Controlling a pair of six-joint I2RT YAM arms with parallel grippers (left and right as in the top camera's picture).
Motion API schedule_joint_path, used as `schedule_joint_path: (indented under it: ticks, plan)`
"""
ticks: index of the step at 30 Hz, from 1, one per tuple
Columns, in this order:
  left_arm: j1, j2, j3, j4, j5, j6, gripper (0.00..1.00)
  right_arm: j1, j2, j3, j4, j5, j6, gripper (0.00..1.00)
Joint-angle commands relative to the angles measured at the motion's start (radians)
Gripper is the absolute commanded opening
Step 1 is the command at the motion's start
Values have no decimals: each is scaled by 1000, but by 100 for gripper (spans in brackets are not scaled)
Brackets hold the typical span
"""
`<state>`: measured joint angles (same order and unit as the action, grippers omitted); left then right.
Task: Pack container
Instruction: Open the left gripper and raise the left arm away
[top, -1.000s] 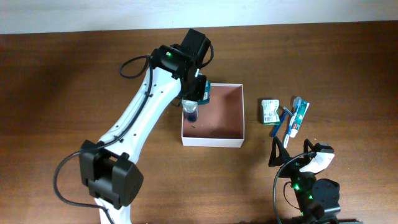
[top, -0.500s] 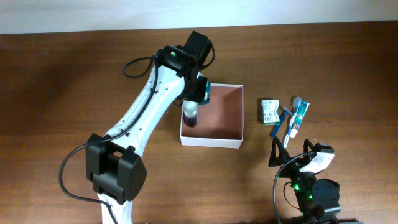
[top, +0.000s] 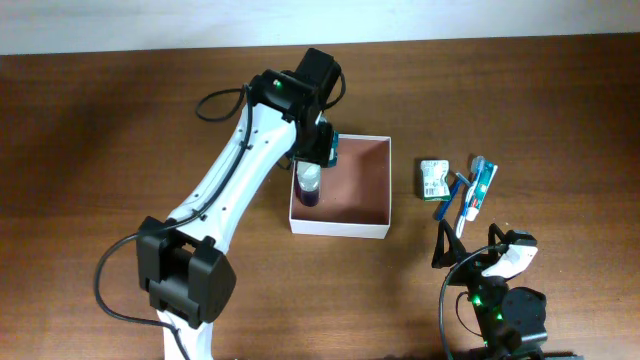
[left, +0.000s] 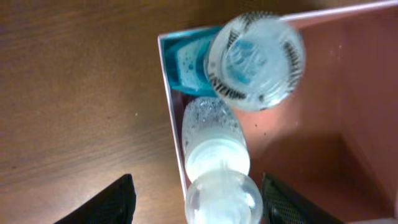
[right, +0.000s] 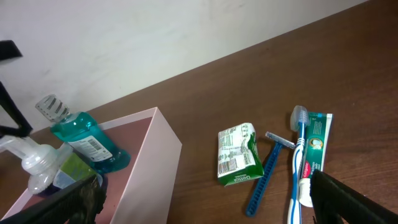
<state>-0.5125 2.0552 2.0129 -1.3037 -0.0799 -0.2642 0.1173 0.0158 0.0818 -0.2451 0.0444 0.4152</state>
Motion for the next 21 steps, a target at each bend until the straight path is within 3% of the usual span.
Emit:
schedule_joint_path:
  ticks: [1, 6, 11, 13, 14, 21]
  plan:
    - [0, -37, 73, -10, -11, 27, 64, -6, -10, -5, -5, 13, 2, 98]
    - [18, -73, 116, -9, -16, 35, 65, -6, -10, -5, -5, 13, 2, 98]
    - [145, -102, 118, -21, -53, 34, 72, -6, -10, -5, -5, 13, 2, 98]
    - [219, -102, 118, -45, -103, 34, 95, -6, -10, -5, -5, 13, 2, 98]
    - [247, -102, 118, -53, -112, 34, 99, -6, -10, -5, -5, 13, 2, 98]
    - [426, -102, 118, -89, -127, 34, 99, -6, -10, -5, -5, 13, 2, 99]
